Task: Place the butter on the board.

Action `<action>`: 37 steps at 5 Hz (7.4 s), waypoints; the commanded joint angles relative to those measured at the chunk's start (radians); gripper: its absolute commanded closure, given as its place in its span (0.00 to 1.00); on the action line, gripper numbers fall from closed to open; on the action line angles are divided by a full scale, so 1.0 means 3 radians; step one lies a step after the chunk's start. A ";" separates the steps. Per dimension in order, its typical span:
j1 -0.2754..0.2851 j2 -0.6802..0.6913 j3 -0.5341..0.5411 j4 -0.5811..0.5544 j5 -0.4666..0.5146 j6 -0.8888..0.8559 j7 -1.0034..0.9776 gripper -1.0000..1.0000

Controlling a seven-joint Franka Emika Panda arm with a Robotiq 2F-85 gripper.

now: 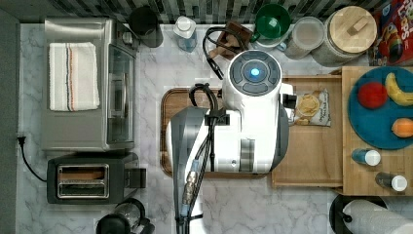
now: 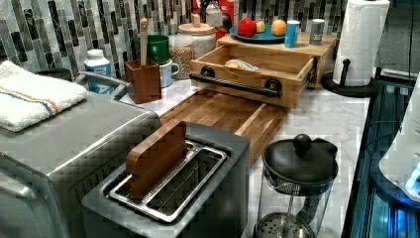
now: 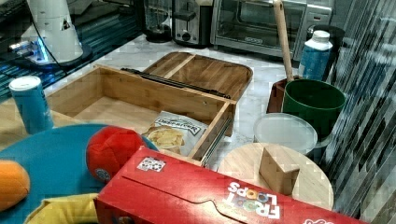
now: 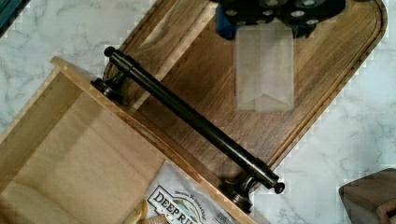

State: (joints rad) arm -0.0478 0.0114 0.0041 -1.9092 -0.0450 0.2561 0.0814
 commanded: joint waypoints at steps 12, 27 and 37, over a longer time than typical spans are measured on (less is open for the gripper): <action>0.0119 -0.0222 0.0918 -0.1710 0.0321 0.1894 0.2657 1.00; 0.0135 0.0189 0.0962 -0.1573 -0.0082 0.1908 0.3224 0.00; 0.0126 0.0190 0.0970 -0.1573 -0.0083 0.1908 0.3224 0.00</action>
State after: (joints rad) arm -0.0246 0.0876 0.2805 -2.4453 -0.0773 0.8374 0.9966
